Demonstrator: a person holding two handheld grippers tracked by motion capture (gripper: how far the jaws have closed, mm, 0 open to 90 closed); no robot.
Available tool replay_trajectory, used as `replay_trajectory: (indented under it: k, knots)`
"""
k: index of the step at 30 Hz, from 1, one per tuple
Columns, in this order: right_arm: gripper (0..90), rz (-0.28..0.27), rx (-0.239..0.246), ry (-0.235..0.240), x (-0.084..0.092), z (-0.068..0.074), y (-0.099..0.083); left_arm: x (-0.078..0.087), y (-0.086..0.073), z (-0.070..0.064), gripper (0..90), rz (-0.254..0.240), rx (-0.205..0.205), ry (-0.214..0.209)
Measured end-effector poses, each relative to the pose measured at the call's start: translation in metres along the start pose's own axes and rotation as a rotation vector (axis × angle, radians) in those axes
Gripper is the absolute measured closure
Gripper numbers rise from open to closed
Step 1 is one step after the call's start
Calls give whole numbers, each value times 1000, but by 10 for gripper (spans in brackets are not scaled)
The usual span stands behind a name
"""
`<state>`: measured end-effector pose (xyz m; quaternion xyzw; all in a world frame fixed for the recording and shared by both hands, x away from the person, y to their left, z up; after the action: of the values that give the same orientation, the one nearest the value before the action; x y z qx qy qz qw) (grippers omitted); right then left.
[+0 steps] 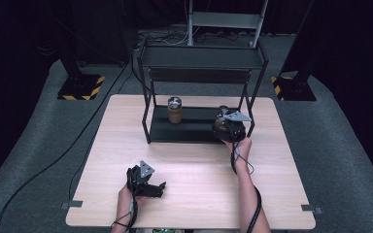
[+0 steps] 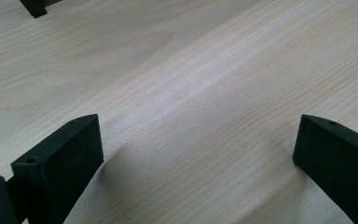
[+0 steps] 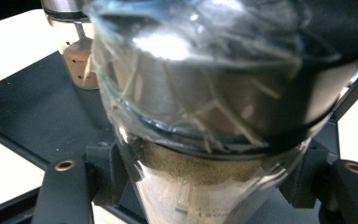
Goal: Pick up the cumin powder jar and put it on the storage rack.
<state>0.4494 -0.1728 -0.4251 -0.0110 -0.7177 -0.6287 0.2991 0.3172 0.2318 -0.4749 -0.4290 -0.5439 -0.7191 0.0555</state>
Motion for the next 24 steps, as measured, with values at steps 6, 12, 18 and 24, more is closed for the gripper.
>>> replay_trajectory:
  k: [6, 12, 18, 24]
  knots:
    - [296, 2, 1, -6, -6, -2, 2, 0, 0, 0, 9, 0, 0, -1]
    - [295, 12, -17, 0, -14, -6, 5, 0, 0, 0, 9, 0, 0, -1]
    - [295, 19, -23, 0, -20, -8, 7, 0, 0, 0, 9, 0, 0, 0]
    - [296, 28, -13, 0, -27, -7, 9, 0, 0, 0, 9, 0, 0, 0]
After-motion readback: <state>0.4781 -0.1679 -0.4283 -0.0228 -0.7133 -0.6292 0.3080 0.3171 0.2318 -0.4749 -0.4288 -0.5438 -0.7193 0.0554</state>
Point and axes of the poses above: each handheld gripper's, and its own axes: x roughly backward along the jaws, y roughly out of its top, z roughly to its left, the point moved 5 cm from there along -x, roughly forward along the jaws
